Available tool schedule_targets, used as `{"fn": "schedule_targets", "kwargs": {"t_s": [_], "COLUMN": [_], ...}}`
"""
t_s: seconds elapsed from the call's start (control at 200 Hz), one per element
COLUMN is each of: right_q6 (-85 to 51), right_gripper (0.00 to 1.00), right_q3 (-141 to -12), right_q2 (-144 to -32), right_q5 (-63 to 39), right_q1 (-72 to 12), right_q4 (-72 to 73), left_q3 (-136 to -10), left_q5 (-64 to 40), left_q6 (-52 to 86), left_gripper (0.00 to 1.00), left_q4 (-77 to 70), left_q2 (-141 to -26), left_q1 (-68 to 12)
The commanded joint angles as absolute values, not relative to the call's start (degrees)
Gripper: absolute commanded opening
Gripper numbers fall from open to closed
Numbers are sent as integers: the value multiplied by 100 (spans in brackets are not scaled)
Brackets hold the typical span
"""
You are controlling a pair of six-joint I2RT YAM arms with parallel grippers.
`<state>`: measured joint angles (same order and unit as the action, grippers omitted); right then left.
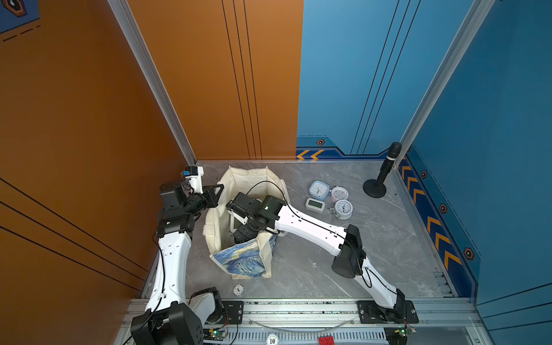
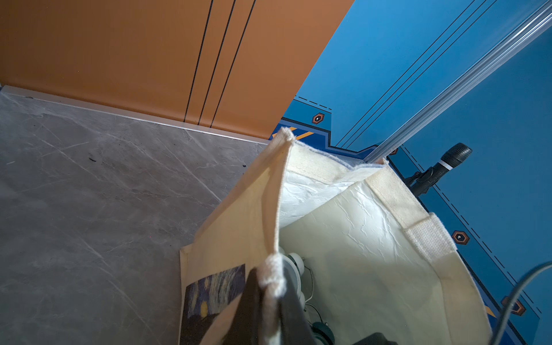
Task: Put the alarm clock into the canvas bag
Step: Place the alarm at the canvas bag.
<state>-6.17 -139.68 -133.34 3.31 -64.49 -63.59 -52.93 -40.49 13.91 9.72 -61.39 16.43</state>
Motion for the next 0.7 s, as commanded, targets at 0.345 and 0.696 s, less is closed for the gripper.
{"fn": "schedule_targets", "kwargs": {"t_s": [0.345,0.696], "right_q6": [-419,-274], "right_gripper": [98,97], "right_q3": [-14207,-14033], "right_q2": [-12321,-11739], "right_q5": [942,1484], "right_q1": [-6426,-6202], "right_q4": [-6513,-6517], "left_q3": [-5285,-5287], "left_q5": [-4055,-4056], "left_q6": [1318,1324], "left_gripper": [0,0], "left_q4": [695,694], "left_q2": [-6038,-6038], "left_q1": [1644,1635]}}
